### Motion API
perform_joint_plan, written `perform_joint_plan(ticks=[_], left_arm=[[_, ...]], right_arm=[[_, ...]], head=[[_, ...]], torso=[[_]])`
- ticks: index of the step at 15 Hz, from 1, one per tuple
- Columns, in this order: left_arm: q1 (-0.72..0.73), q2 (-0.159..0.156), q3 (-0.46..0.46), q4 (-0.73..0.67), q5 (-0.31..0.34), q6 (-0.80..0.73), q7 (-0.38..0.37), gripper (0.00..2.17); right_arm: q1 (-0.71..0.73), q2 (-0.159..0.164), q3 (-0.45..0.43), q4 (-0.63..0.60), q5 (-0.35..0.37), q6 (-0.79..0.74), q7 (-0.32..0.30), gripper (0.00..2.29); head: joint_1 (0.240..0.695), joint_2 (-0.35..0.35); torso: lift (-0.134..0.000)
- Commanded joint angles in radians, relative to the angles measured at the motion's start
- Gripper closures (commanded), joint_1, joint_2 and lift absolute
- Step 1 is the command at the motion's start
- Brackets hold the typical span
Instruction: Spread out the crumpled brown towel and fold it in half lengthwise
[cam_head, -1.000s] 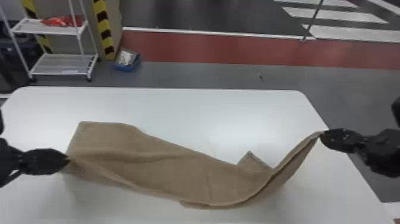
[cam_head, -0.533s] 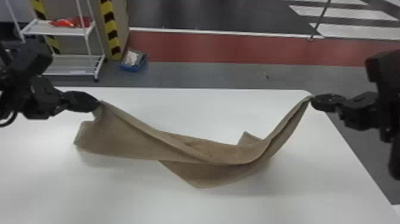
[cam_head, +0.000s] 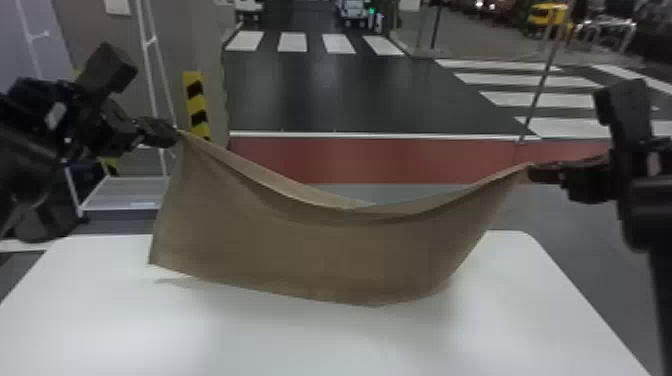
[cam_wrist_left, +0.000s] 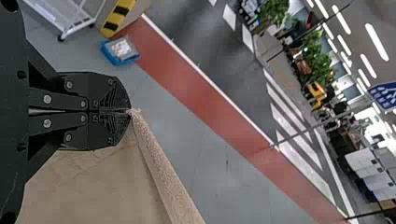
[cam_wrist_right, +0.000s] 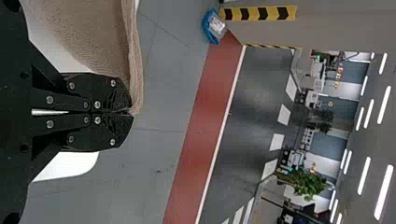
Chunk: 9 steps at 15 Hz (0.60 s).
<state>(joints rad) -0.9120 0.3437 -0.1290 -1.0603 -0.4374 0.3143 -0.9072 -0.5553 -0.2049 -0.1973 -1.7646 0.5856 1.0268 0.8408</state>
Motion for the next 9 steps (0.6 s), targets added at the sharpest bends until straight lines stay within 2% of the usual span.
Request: perform_joint_plan(ticks=[1, 2, 3, 4, 6, 8, 9], left_arm=[[-0.073, 0.017, 0.016, 0.025, 0.037, -0.011, 0.013, 2.00], [-0.070, 0.040, 0.046, 0.011, 0.068, -0.005, -0.002, 2.00], [-0.038, 0.066, 0.072, -0.027, 0.095, 0.010, -0.015, 2.00], [0.018, 0.086, 0.103, -0.095, 0.112, 0.038, -0.027, 2.00], [0.222, 0.133, 0.189, -0.287, 0.143, 0.056, -0.079, 2.00], [0.464, 0.153, 0.302, -0.455, 0.163, 0.069, -0.118, 2.00], [0.550, 0.161, 0.335, -0.501, 0.167, 0.056, -0.128, 2.00]], right_arm=[[-0.083, -0.007, -0.011, 0.030, -0.004, 0.010, -0.005, 1.39], [-0.086, -0.021, -0.024, 0.017, -0.018, 0.046, -0.003, 1.39], [-0.060, -0.053, -0.040, -0.029, -0.046, 0.086, 0.000, 1.39], [-0.017, -0.083, -0.057, -0.084, -0.082, 0.132, 0.009, 1.39], [0.160, -0.139, -0.116, -0.230, -0.162, 0.203, 0.031, 1.39], [0.410, -0.151, -0.185, -0.372, -0.194, 0.194, 0.064, 1.39], [0.503, -0.136, -0.228, -0.424, -0.214, 0.172, 0.075, 1.39]], head=[[0.416, -0.078], [0.367, -0.078], [0.343, -0.076], [0.330, -0.074], [0.323, -0.071], [0.396, -0.069], [0.444, -0.066]], torso=[[-0.125], [-0.125], [-0.125], [-0.125], [-0.125], [-0.125], [-0.125]])
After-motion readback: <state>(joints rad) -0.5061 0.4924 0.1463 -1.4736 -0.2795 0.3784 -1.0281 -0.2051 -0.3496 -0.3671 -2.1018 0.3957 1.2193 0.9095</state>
